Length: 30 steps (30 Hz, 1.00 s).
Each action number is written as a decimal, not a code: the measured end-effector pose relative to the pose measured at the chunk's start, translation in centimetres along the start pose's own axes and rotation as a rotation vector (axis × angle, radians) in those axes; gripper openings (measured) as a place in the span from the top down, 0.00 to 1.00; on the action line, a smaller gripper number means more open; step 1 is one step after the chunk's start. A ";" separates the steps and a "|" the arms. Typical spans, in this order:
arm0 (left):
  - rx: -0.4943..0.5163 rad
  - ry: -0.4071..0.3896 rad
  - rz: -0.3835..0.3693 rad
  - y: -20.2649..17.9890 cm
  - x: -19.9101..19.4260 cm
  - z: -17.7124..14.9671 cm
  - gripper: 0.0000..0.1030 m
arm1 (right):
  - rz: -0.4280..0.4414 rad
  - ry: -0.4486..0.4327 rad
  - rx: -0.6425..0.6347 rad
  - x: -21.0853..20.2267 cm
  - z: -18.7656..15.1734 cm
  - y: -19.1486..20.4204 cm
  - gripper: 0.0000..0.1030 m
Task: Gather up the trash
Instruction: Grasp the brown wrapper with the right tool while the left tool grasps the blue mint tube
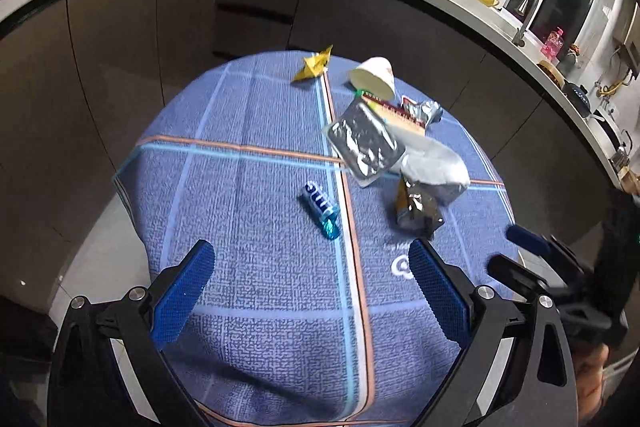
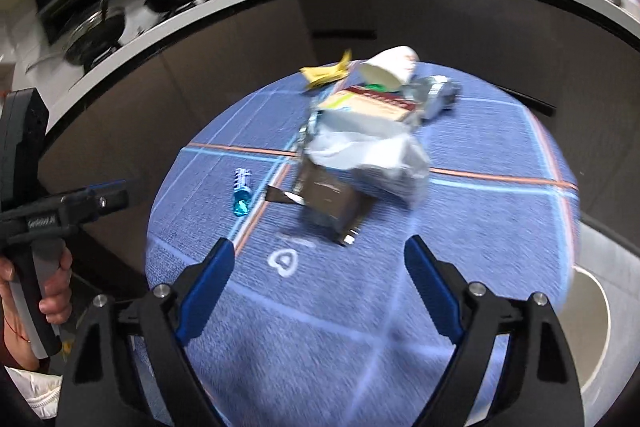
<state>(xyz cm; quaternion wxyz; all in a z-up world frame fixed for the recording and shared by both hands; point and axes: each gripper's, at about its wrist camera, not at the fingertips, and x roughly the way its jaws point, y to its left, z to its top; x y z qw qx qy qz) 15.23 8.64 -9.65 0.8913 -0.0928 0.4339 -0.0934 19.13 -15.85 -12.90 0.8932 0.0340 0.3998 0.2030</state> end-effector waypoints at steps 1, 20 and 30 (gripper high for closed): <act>0.000 0.008 -0.003 0.1 0.3 -0.1 0.13 | 0.004 0.007 -0.019 0.8 0.3 0.3 0.16; -0.004 0.143 -0.089 0.3 9.0 2.4 0.44 | -0.033 0.086 -0.144 9.6 1.9 -0.6 0.71; 0.012 0.160 -0.042 -1.0 12.2 3.8 0.59 | 0.006 0.075 -0.090 7.1 1.1 -1.2 0.85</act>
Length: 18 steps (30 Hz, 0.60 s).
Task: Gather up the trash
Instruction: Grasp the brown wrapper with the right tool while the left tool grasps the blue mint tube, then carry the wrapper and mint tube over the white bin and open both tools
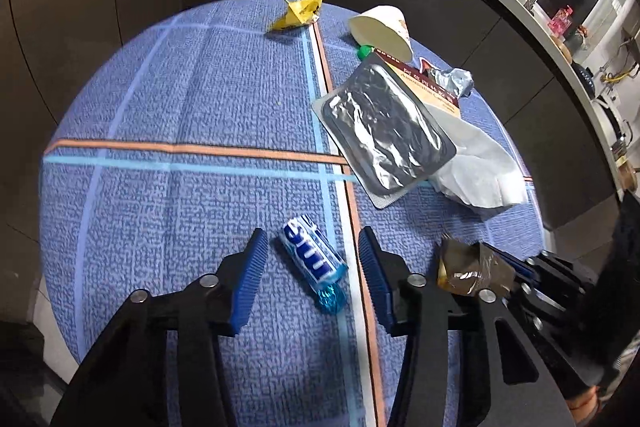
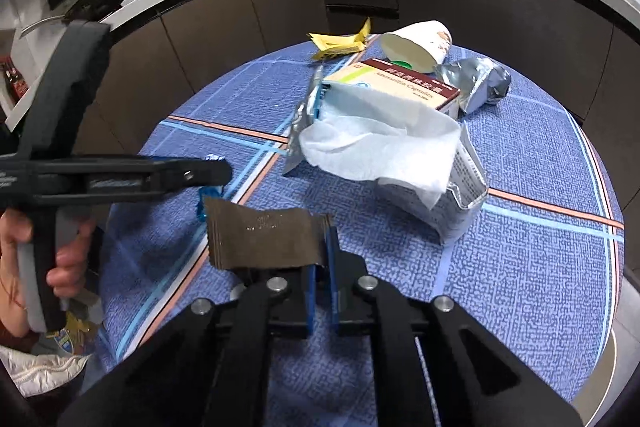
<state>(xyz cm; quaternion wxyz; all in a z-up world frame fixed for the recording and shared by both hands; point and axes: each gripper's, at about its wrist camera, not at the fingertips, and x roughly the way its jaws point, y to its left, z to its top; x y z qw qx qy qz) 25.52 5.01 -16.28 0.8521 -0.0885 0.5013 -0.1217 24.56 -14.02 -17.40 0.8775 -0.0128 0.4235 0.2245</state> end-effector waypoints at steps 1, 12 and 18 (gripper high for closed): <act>0.005 0.003 0.004 -0.1 0.1 0.1 0.64 | -0.004 -0.006 -0.015 -0.1 0.0 0.2 0.73; 0.016 -0.005 0.016 -0.1 -0.5 0.0 0.94 | -0.011 0.000 -0.035 0.3 0.3 1.1 0.94; 0.026 -0.042 -0.004 -0.6 -3.0 -0.8 0.95 | -0.008 -0.069 0.008 -3.0 0.4 0.8 0.95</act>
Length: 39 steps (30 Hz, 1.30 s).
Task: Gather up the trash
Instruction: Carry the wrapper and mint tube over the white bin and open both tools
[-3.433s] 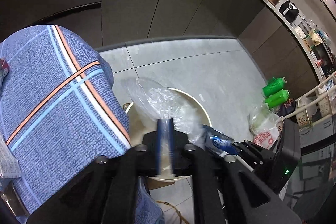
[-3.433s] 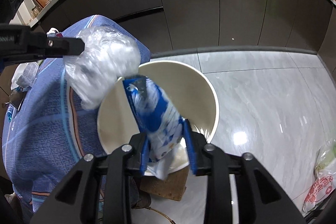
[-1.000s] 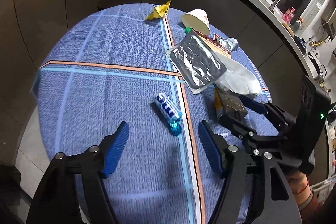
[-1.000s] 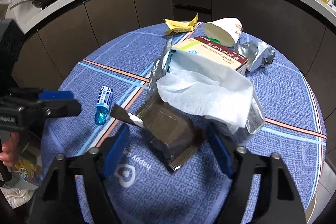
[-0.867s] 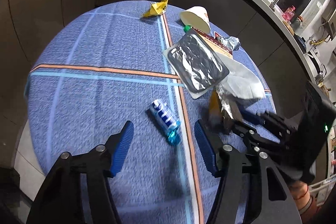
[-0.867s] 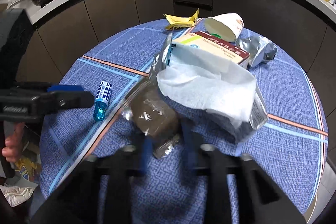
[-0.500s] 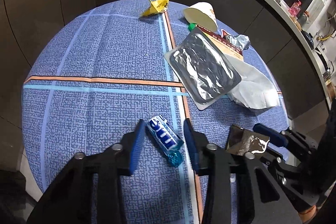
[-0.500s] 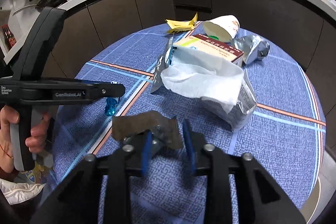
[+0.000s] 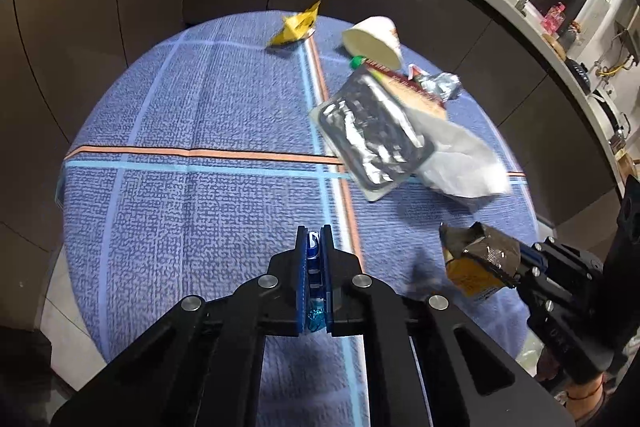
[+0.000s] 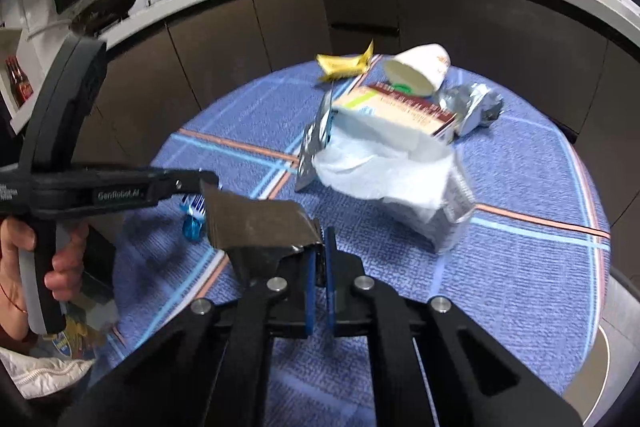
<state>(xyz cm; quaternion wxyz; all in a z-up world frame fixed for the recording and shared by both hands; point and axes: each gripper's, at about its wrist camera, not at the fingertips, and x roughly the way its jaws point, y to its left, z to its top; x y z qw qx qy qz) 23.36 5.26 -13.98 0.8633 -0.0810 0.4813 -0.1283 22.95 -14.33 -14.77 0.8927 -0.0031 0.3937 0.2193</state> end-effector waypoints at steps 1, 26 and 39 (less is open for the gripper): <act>0.005 -0.009 -0.005 -0.3 -0.6 -0.1 0.95 | -0.001 -0.016 0.007 -0.8 0.1 -0.1 0.95; 0.341 -0.035 -0.421 -20.6 -6.2 0.1 0.95 | -0.351 -0.242 0.278 -20.4 -8.9 -10.1 0.94; 0.513 0.096 -0.483 -31.1 1.9 -1.7 0.94 | -0.455 -0.127 0.477 -18.2 -16.3 -18.2 0.93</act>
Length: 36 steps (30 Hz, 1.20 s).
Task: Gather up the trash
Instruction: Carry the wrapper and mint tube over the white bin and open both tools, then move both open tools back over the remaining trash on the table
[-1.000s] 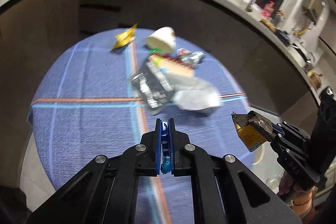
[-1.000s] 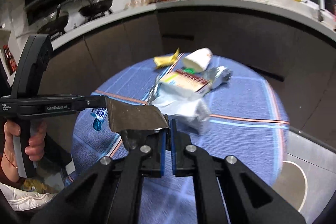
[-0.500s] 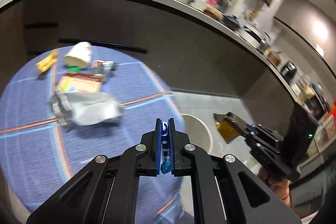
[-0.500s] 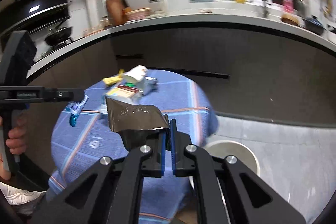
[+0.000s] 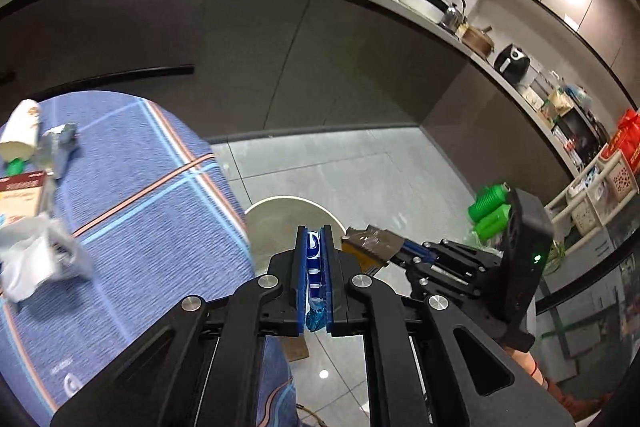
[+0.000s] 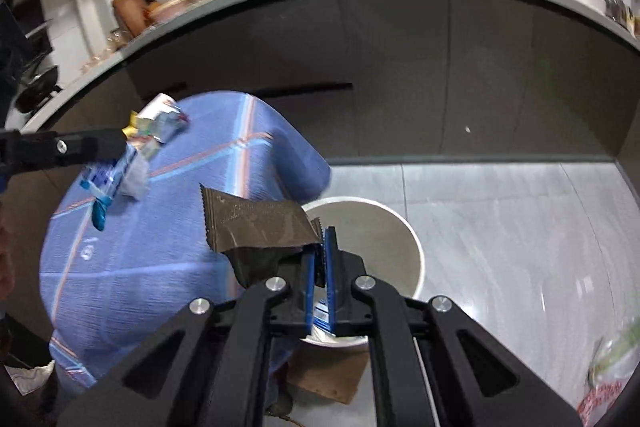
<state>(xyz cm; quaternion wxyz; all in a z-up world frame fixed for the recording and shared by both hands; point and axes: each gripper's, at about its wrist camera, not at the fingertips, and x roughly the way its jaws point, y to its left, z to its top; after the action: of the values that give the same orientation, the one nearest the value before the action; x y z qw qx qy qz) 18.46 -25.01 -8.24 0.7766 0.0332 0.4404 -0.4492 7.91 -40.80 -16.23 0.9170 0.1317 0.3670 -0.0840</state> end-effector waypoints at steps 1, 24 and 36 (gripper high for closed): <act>-0.002 0.010 -0.007 0.1 0.8 0.1 0.94 | -0.009 0.020 0.008 0.9 -0.3 -0.6 0.93; -0.036 0.028 0.068 1.7 9.4 2.4 0.28 | -0.101 0.117 -0.062 8.9 -1.4 -2.5 0.30; -0.059 -0.055 0.108 0.5 6.4 2.5 0.08 | -0.043 0.054 0.063 5.5 -1.3 -4.6 0.04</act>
<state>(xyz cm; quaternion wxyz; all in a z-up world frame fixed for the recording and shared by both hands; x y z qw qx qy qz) 21.85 -30.14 -11.49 0.8122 0.0218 0.4296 -0.3941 9.84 -45.14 -21.74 0.9001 0.1548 0.3917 -0.1116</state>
